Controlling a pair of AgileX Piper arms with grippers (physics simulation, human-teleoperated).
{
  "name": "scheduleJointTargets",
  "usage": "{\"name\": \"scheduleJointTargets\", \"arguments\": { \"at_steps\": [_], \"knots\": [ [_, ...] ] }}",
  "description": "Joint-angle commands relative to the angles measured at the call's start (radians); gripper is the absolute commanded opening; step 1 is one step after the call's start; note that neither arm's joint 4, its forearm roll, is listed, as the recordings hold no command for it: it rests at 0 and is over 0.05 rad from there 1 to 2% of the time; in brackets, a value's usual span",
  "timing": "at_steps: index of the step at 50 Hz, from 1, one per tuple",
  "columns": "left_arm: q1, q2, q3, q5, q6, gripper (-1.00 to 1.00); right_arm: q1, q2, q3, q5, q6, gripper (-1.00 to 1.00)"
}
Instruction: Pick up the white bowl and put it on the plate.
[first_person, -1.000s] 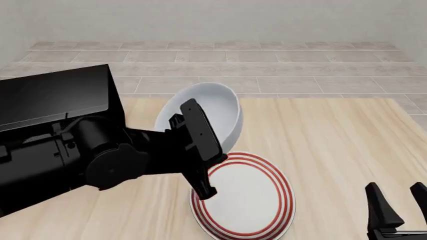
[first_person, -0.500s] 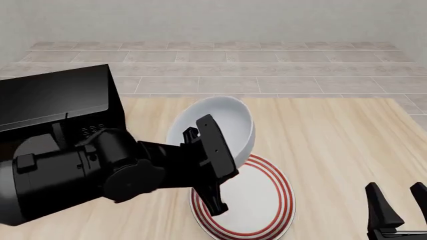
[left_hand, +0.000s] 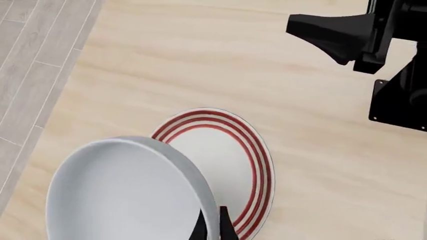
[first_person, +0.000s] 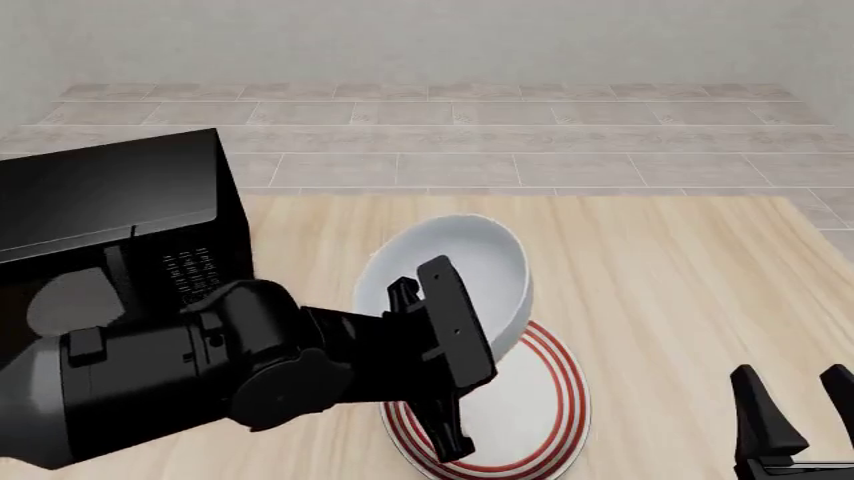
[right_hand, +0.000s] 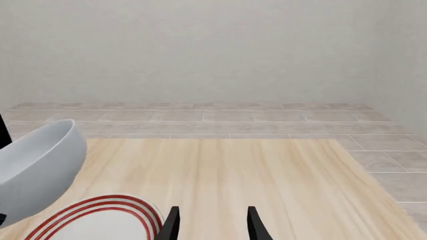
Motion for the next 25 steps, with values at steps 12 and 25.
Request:
{"name": "scheduleJointTargets", "arguments": {
  "at_steps": [12, 25],
  "knots": [
    [-0.045, 0.019, 0.020, -0.012, -0.021, -1.00, 0.000, 0.000, 0.000, 0.000, 0.000, 1.00],
    [-0.050, 0.027, -0.003, 0.000, -0.021, -1.00, 0.000, 0.000, 0.000, 0.000, 0.000, 1.00]
  ]
}}
